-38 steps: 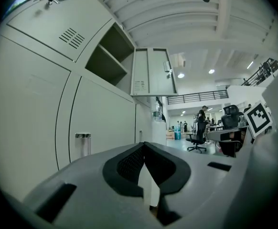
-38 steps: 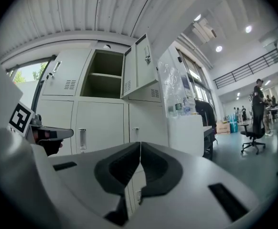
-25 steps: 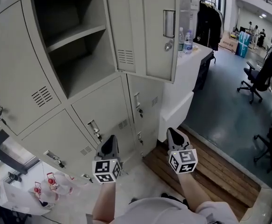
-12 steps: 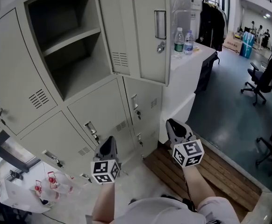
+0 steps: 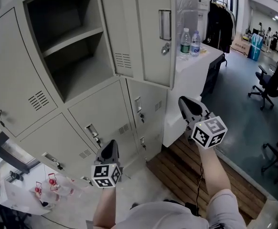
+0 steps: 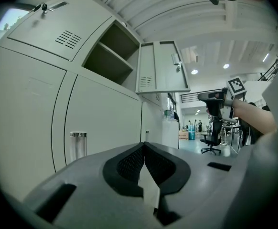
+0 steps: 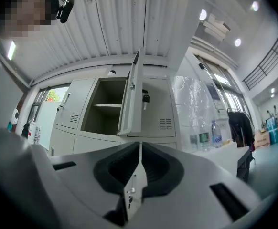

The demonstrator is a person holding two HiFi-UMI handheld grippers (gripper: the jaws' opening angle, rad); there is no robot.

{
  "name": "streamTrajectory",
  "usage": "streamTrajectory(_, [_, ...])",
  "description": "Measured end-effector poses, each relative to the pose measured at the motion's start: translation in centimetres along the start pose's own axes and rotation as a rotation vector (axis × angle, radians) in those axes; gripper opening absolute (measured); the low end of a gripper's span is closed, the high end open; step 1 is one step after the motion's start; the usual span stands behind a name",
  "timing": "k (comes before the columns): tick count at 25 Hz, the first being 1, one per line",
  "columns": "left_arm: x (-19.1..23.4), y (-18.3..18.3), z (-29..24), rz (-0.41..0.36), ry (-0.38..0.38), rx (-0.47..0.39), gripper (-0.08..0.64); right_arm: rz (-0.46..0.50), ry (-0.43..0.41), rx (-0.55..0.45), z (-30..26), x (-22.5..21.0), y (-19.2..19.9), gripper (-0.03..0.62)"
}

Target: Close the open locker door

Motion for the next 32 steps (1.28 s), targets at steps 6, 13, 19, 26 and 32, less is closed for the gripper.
streamTrajectory(6, [0.3, 0.0, 0.4, -0.003, -0.017, 0.003, 0.008, -0.032, -0.062, -0.047, -2.7, -2.7, -2.3, 0.015])
streamTrajectory(13, [0.9, 0.0, 0.8, 0.005, -0.04, 0.008, 0.008, -0.058, -0.117, -0.062, -4.4, -2.6, -3.3, 0.014])
streamTrajectory(19, [1.2, 0.1, 0.7, -0.001, -0.044, 0.008, 0.008, -0.078, -0.167, -0.071, -4.2, -0.9, -3.3, 0.015])
streamTrajectory(26, [1.4, 0.1, 0.7, -0.013, -0.038, 0.009, 0.008, -0.108, -0.286, -0.079, -4.6, 3.0, -3.6, 0.015])
streamTrajectory(32, [2.4, 0.0, 1.3, -0.024, -0.052, 0.002, 0.008, -0.103, -0.386, -0.093, -6.2, 6.6, -4.0, 0.015])
Point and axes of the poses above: the fingertips, and each gripper's own axes: z backward along the fingers, x to its left, y out of its underside, the point moved 10 cm from there along z, backward along the fingers, and after that the axes turned 4 degrees about -y, right-handed, at the moved point
